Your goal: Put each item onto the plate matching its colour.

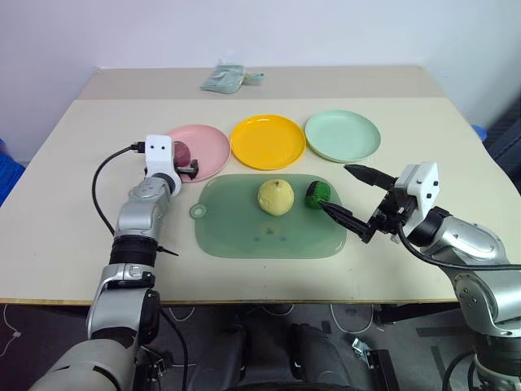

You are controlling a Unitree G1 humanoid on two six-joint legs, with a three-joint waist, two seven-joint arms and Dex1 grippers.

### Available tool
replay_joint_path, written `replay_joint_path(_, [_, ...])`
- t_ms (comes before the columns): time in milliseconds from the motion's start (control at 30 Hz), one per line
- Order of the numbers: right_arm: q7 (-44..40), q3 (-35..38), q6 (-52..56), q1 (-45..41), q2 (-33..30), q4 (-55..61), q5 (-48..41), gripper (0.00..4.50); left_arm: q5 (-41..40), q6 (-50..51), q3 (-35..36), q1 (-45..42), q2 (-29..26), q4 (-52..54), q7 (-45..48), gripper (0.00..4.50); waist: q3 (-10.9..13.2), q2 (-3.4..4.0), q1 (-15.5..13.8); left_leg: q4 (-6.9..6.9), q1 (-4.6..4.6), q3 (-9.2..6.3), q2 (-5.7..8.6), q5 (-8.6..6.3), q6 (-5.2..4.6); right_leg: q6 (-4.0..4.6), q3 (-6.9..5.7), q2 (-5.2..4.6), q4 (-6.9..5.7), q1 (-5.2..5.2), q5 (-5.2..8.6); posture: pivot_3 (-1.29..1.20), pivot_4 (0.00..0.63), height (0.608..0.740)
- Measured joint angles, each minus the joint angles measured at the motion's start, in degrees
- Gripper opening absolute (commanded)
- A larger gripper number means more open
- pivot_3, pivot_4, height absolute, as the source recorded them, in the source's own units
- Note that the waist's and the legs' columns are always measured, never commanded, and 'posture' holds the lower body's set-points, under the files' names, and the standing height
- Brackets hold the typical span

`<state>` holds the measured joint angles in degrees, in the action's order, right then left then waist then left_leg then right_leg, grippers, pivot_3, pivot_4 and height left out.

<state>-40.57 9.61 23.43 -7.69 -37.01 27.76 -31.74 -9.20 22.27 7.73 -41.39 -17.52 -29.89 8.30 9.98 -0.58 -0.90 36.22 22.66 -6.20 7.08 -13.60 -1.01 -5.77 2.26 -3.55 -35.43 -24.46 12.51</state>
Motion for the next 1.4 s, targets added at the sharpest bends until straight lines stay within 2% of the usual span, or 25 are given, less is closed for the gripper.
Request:
replay_joint_path(200, [0.9, 0.1, 0.0, 0.9, 0.0, 0.1, 0.0, 4.5, -4.8, -0.1, 0.1, 3.6, -1.2, 10.4, 10.4, 4.46, 0.0, 0.01, 0.4, -0.07, -0.04, 0.01, -0.01, 0.0, 0.0, 0.01, 0.04, 0.0, -0.04, -0.03, 0.0, 0.0, 0.15, 0.74])
replay_joint_path(433, [1.7, 0.0, -0.2, 1.9, 0.8, 0.3, 0.0, 4.5, -11.3, 5.8, 0.6, 9.1, -4.8, 22.4, 20.0, 4.46, 0.0, 0.01, 0.0, 0.02, -0.03, 0.01, 0.0, 0.0, -0.01, 0.01, 0.04, 0.0, -0.08, 0.0, 0.0, 0.0, 0.15, 0.74])
replay_joint_path(633, [1.8, -0.8, -0.8, 1.6, 1.8, 0.1, 0.6, 4.5, -14.0, 8.8, -2.1, 10.0, -7.4, 29.7, 26.8, 4.46, 0.0, 0.02, 0.2, -0.01, -0.06, 0.02, 0.0, 0.0, -0.01, 0.02, 0.04, 0.01, -0.09, 0.0, 0.0, 0.0, 0.15, 0.74])
replay_joint_path(933, [2.0, -2.3, -1.8, 1.2, 2.8, -0.6, 2.2, 4.5, -14.0, 11.1, -11.1, 9.6, -7.9, 29.8, 37.1, 4.46, 0.0, 0.03, 0.1, -0.01, -0.06, 0.01, 0.0, 0.0, -0.01, 0.02, 0.04, 0.01, -0.09, 0.0, 0.0, 0.0, 0.15, 0.74])
replay_joint_path(1067, [2.1, -1.7, -2.2, 2.7, 2.8, -0.4, 2.2, 4.5, -13.8, 9.8, -13.3, 6.6, -7.8, 26.4, 41.2, 4.46, 0.0, 0.02, 0.0, 0.0, -0.06, 0.01, 0.0, 0.0, -0.01, 0.02, 0.04, 0.01, -0.08, 0.01, 0.0, 0.0, 0.15, 0.74])
replay_joint_path(1400, [2.3, 5.3, -2.4, 17.3, 2.1, 5.3, 1.8, 4.5, -11.2, 5.2, -16.8, 0.4, -6.7, 17.6, 49.2, 4.46, 0.0, 0.03, 0.0, 0.01, -0.05, 0.01, 0.0, 0.0, -0.02, 0.02, 0.04, 0.0, -0.07, 0.02, 0.01, 0.0, 0.15, 0.74])
